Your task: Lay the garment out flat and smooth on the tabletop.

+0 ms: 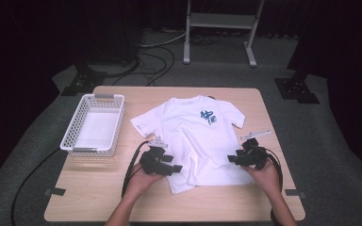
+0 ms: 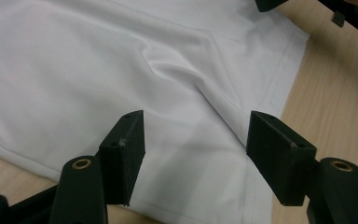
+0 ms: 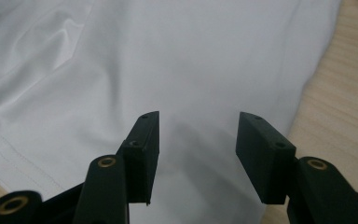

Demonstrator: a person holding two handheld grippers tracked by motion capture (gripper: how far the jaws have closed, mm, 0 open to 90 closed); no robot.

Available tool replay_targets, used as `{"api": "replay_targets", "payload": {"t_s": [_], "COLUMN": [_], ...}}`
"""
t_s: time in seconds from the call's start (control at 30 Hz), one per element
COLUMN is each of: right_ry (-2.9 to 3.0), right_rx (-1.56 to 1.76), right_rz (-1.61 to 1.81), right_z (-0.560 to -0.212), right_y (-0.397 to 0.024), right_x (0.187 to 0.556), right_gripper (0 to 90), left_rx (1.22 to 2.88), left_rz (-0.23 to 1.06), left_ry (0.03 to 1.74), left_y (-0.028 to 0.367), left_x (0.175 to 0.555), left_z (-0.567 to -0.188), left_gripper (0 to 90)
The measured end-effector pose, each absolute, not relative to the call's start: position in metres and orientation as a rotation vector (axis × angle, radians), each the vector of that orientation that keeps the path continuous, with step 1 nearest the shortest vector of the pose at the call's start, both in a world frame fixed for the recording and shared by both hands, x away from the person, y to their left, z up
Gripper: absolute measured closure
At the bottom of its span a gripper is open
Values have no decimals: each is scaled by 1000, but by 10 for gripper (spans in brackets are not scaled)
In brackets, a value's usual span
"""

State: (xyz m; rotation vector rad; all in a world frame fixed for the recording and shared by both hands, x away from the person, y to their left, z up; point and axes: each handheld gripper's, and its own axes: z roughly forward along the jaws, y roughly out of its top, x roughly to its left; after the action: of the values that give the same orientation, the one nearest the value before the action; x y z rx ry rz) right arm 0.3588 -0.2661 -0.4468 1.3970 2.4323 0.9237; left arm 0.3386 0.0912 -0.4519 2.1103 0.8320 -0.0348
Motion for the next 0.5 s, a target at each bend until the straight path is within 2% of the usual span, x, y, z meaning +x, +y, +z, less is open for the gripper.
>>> {"api": "replay_targets", "payload": {"t_s": [0.5], "right_ry": [2444], "right_rx": [1408], "right_rz": [935], "right_z": [-457], "right_y": [-266], "right_x": [343], "right_gripper": [487], "left_rx": [2153], "left_rz": [-177], "left_ry": [784], "left_y": [91], "left_x": [315], "left_z": [-467], "left_gripper": [367]}}
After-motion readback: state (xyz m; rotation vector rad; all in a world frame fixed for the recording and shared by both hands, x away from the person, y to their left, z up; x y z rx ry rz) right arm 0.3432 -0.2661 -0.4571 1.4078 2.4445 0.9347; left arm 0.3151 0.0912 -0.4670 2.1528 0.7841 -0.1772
